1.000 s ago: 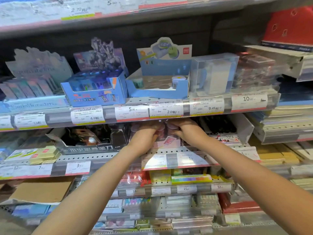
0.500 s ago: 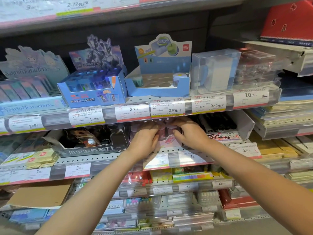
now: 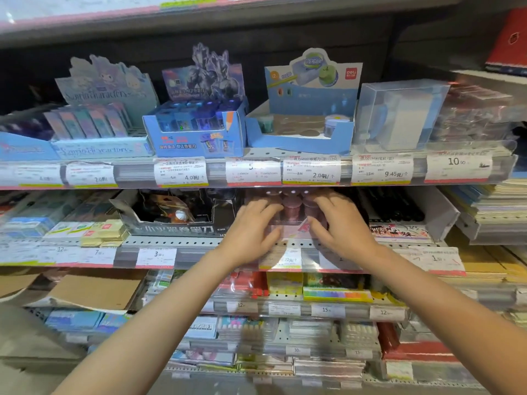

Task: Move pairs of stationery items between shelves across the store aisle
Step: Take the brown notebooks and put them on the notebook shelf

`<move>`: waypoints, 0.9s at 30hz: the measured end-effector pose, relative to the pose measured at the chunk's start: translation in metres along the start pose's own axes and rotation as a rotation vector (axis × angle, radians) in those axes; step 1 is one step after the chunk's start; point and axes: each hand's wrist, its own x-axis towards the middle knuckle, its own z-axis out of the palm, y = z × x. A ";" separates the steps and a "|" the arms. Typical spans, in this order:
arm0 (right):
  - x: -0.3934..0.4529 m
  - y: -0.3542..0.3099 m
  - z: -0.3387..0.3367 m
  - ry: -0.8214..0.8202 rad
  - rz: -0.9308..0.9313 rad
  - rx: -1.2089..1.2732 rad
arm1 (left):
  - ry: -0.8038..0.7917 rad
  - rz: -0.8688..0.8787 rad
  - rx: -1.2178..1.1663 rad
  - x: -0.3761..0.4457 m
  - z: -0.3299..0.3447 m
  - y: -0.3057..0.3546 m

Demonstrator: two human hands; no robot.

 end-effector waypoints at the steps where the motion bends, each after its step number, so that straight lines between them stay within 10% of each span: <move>1: -0.006 -0.005 0.002 0.041 -0.043 0.046 | 0.021 0.001 -0.011 -0.009 -0.002 -0.001; 27: 0.008 -0.304 0.169 -0.427 -0.094 0.645 | 0.212 -0.816 -0.192 -0.318 -0.140 -0.167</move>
